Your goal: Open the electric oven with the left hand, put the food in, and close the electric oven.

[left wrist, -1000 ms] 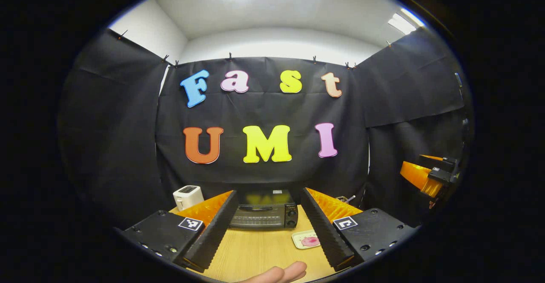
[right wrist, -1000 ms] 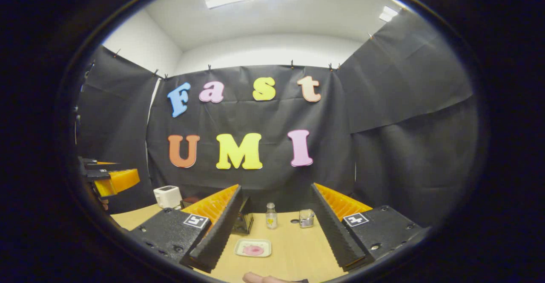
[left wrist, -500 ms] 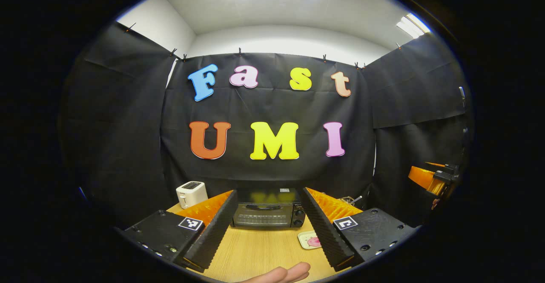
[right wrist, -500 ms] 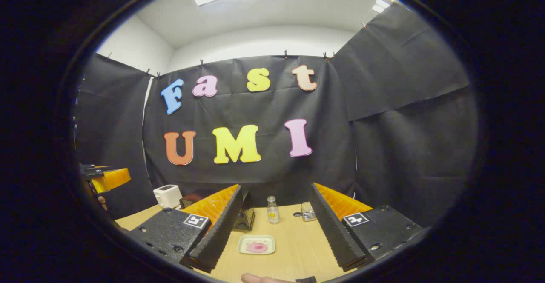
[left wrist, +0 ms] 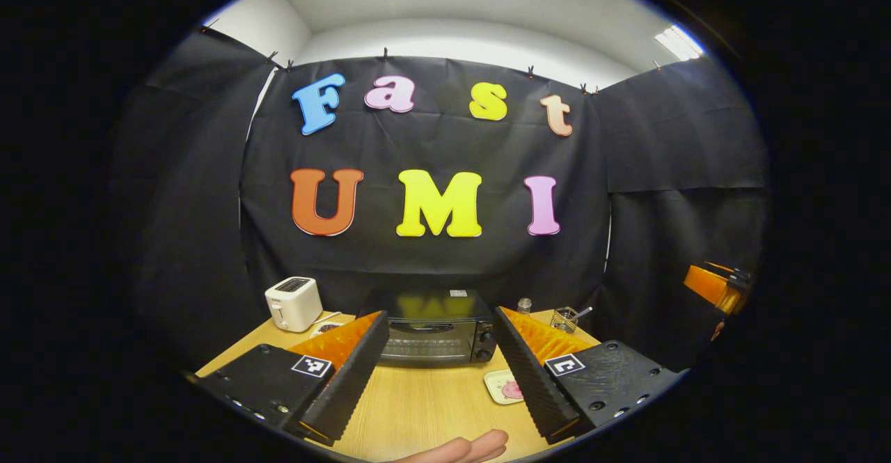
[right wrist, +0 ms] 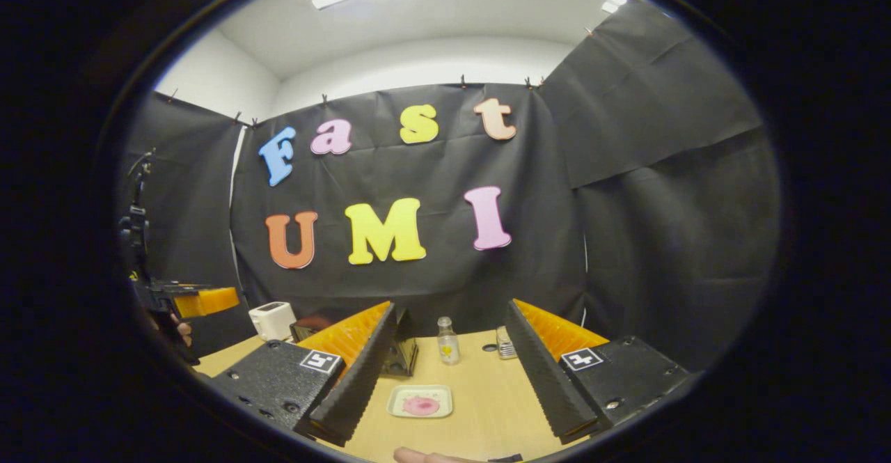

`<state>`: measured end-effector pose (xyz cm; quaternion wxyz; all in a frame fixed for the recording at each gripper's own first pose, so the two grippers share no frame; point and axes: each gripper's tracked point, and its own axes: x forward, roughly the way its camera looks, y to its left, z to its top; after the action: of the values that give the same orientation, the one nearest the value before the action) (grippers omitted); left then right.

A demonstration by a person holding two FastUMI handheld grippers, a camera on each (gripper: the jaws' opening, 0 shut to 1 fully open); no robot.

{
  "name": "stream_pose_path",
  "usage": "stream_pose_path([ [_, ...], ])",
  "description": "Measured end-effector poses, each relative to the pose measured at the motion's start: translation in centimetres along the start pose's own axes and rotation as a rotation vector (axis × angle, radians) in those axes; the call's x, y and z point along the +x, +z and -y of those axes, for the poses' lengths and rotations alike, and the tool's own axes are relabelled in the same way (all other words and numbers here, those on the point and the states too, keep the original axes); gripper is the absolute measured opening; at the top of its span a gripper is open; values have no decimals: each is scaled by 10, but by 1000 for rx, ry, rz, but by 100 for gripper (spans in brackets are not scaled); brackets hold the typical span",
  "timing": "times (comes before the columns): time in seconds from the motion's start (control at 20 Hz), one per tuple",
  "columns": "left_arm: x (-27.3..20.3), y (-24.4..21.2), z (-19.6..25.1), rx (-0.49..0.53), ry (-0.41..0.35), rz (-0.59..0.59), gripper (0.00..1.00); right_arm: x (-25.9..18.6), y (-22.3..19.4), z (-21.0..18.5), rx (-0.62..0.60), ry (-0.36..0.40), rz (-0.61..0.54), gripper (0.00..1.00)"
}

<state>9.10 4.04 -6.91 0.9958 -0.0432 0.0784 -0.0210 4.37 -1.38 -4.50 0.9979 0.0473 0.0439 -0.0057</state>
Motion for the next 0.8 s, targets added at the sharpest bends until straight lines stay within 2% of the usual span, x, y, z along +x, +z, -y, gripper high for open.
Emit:
stream_pose_path([
  [0.15, 45, -16, -4, -22, -17, -51, 95, 11, -24, -1, 6, 18, -48, 94],
  [0.4, 115, -49, -21, 0, 23, -145, 95, 32, -47, 11, 5, 7, -101, 94],
  [0.45, 127, -56, -22, -5, 26, -163, 95, 35, -49, 15, 6, -3, -104, 100],
  [0.5, 141, -65, -22, -6, 25, -190, 95, 39, -51, 16, 10, 2, -105, 94],
  [0.6, 164, -77, -24, 6, 35, -218, 95, 45, -58, 15, 17, 15, -113, 95],
  [0.65, 178, -83, -27, 15, 47, -230, 95, 48, -61, 17, 22, 18, -116, 100],
  [0.7, 190, -91, -29, 19, 56, -254, 95, 52, -63, 19, 20, 15, -123, 95],
  [0.8, 213, -103, -32, 21, 71, -284, 95, 58, -68, 23, 1, 11, -137, 94],
])
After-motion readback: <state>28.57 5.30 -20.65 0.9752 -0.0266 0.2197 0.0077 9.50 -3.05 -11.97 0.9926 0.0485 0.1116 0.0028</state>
